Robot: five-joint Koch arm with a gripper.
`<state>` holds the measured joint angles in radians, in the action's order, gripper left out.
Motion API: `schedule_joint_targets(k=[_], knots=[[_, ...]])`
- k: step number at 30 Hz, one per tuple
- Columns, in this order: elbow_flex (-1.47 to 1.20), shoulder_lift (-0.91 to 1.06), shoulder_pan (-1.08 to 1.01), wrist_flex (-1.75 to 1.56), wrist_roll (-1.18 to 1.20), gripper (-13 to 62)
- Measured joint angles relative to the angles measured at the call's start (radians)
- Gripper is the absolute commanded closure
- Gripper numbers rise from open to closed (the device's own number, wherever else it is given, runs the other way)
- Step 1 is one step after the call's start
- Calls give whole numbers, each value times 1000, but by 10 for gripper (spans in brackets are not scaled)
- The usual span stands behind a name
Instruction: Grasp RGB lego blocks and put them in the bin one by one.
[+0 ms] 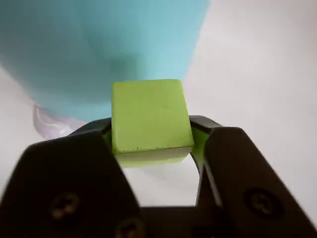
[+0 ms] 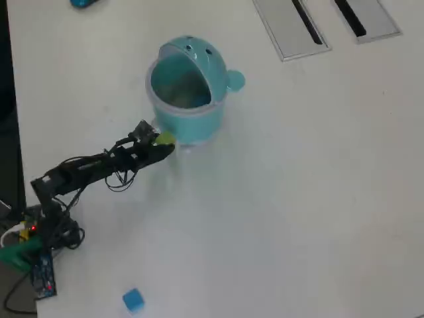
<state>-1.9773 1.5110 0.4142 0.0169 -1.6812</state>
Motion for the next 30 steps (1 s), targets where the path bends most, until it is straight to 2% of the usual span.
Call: schedule_joint_targets(k=[18,30], knots=[[-3,278,-2,66,0,298],[275,302,91,130,23,300]])
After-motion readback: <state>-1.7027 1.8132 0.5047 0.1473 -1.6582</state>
